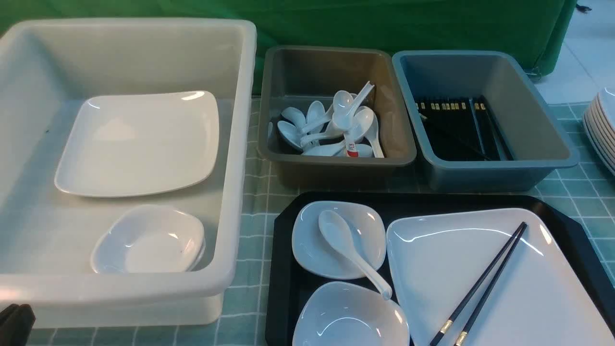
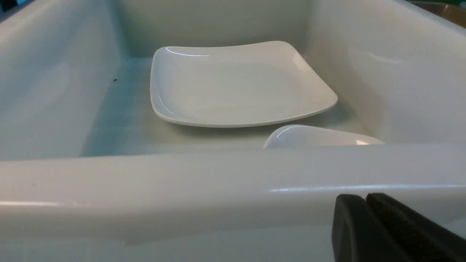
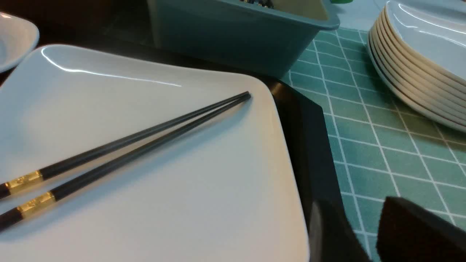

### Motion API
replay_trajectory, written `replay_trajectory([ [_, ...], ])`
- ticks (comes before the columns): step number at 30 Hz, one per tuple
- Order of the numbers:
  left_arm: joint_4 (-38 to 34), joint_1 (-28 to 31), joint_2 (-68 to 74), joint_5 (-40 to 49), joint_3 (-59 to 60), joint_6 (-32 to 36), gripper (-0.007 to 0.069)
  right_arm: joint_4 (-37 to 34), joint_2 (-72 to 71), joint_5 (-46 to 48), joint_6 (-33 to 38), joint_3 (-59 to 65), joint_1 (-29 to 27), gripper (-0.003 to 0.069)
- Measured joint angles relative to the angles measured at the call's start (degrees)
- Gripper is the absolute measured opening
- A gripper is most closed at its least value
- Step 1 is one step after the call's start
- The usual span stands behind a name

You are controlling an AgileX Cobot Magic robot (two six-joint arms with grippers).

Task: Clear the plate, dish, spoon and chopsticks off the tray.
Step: Use the right arm to grab a pair of chopsticks from the plate

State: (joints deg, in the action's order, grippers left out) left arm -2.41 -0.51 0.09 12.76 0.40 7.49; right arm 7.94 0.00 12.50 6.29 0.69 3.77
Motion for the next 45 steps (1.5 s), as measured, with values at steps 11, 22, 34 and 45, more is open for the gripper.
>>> replay_trajectory([
  [11,0.36,0.00,0.00,0.00,0.00,0.06,0.0017,0.00,0.00,0.00,0.00,0.00,0.00,0.0242],
  [22,-16.39,0.00,0.00,-21.04,0.00,-6.38,0.0017,0.00,0.00,0.00,0.00,0.00,0.00,0.0242],
  [34,-13.95,0.00,1.42,-35.96,-17.03,-28.57,0.0017,-18.97,0.00,-23.12,-23.90,0.06,0.97,0.0242],
  [45,-8.27,0.00,34.19,32.30,-54.41,-10.81,0.0017,-17.02,4.24,-8.68,-30.03,-11.42,2.45,0.0068],
])
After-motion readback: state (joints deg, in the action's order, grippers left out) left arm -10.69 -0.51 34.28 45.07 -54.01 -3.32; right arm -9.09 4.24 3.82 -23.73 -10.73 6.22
